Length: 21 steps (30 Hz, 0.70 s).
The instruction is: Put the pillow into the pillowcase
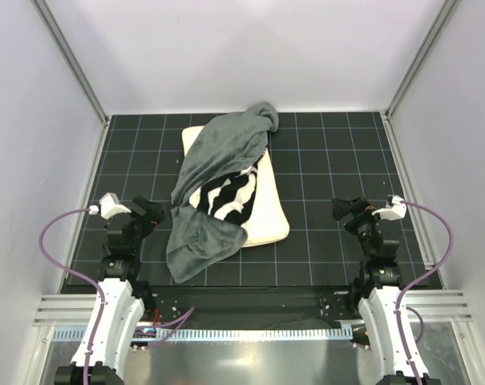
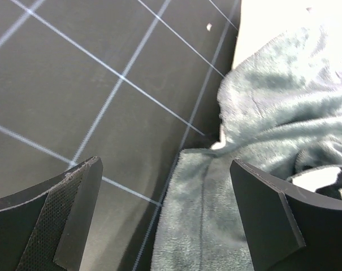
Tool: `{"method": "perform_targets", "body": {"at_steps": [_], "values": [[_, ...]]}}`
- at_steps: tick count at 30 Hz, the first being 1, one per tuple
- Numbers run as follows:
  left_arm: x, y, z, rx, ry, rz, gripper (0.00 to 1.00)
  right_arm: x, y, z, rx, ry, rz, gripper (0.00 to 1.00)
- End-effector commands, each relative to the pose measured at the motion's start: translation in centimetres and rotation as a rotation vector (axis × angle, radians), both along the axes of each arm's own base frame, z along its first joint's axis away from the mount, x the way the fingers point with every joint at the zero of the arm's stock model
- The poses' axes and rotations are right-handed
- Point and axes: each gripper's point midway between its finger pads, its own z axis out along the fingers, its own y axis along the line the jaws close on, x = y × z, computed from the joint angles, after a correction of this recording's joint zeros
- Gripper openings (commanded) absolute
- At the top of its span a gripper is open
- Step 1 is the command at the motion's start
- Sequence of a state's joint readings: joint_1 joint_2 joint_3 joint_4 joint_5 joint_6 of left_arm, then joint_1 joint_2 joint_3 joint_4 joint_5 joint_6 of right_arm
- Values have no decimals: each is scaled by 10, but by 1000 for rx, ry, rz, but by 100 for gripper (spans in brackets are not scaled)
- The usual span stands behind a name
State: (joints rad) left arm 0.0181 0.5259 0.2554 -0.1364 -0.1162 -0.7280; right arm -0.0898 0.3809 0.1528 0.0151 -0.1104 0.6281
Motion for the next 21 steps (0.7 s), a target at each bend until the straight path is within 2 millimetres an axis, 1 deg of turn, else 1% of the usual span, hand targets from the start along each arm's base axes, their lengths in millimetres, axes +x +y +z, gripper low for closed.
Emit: {"method": "perform_targets", "body": {"at_steps": [1, 2, 3, 5, 6, 7, 8, 9, 10, 11, 12, 13, 14, 15, 16, 17, 18, 19, 20, 21], "values": [[11, -16, 14, -17, -61, -94, 100, 4, 7, 15, -28, -66, 53, 98], [12, -24, 12, -32, -54, -141, 100, 3, 11, 11, -33, -63, 79, 98], [15, -29, 17, -39, -71, -171, 100, 3, 23, 15, -24, -90, 154, 98], [18, -43, 25, -53, -116, -248, 100, 0, 40, 17, -42, -122, 263, 98], [19, -51, 31, -61, -144, -292, 100, -2, 53, 25, -38, -170, 343, 98], [19, -54, 33, -65, -156, -312, 100, -1, 56, 19, -26, -152, 362, 98], [19, -59, 35, -69, -166, -336, 100, 0, 58, 20, -25, -161, 377, 98], [18, -71, 41, -75, -190, -386, 100, -1, 65, 20, -18, -156, 414, 98], [17, -78, 43, -78, -201, -417, 100, 0, 71, 12, 1, -118, 445, 99], [15, -83, 45, -81, -212, -439, 100, -1, 78, 10, 0, -113, 484, 100], [14, -89, 48, -82, -225, -468, 100, -2, 91, 16, -5, -141, 542, 98], [14, -94, 53, -79, -249, -492, 100, -3, 107, 10, -4, -111, 605, 98], [11, -105, 55, -81, -259, -534, 100, -4, 118, 10, -39, -114, 647, 98], [12, -111, 54, -78, -255, -556, 100, -3, 127, 6, -64, -90, 674, 98], [12, -117, 56, -74, -267, -577, 100, -12, 149, 5, -80, -78, 750, 98], [13, -121, 53, -71, -254, -586, 100, -7, 155, 0, -98, -43, 755, 98], [14, -129, 48, -61, -227, -605, 100, -8, 162, -3, -110, -32, 781, 98], [16, -133, 45, -57, -209, -616, 100, -9, 171, 0, -103, -32, 819, 98], [18, -137, 43, -54, -194, -628, 100, -9, 175, -8, -96, -4, 838, 98], [19, -147, 47, -54, -192, -657, 100, -9, 178, -9, -87, 4, 853, 98]]}}
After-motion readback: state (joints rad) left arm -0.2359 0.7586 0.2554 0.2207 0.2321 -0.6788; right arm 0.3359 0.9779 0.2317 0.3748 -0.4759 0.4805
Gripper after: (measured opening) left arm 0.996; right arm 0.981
